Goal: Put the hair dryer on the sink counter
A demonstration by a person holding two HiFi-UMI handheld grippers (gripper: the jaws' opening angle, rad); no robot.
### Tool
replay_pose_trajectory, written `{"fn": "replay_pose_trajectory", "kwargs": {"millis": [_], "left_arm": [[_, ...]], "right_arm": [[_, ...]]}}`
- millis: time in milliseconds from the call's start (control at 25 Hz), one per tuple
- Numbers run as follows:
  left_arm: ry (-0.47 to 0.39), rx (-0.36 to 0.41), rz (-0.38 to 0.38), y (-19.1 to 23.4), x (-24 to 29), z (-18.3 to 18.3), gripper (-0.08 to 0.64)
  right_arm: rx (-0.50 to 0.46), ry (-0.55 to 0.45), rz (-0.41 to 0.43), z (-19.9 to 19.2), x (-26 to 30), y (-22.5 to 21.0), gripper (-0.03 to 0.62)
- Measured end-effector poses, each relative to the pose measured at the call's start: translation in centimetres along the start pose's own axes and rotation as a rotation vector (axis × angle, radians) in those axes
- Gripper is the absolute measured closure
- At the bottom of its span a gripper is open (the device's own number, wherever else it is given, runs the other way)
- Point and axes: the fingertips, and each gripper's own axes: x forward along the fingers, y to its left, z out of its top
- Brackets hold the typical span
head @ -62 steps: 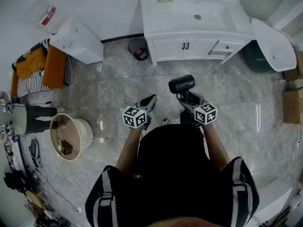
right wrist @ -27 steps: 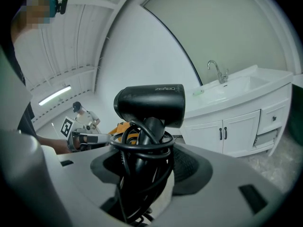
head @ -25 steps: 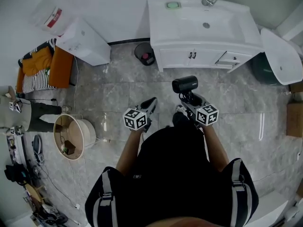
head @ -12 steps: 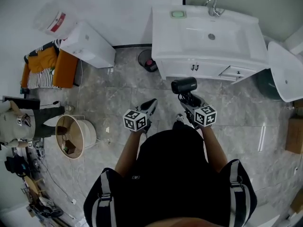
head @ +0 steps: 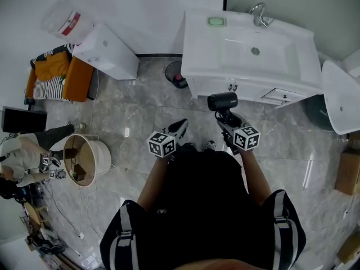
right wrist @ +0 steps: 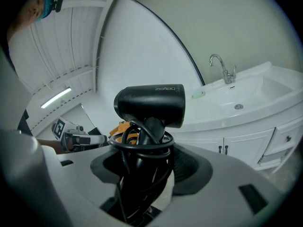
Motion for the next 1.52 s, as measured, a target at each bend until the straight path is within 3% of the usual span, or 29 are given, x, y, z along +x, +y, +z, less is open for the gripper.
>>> {"fn": "replay_pose_trajectory", "kwargs": {"millis": [360, 840, 1520], "left_arm": [[0.004, -0.012, -0.031, 2.5, 2.3, 2.2, 0.541], [0.020, 0.017, -0.095, 6.8, 6.7, 8.0, 0.541], [0.059, 0.017, -0.163, 14.7, 10.6, 13.2, 0.541]], "right_arm": [[0.001, -0.001, -0.021, 2.0, 2.1, -0.5, 0.282], [0.035, 0.002, -0.072, 5.4, 6.0, -3.2, 0.282], [0.048, 0.009, -0.129, 9.7, 14.3, -5.2, 0.282]]}}
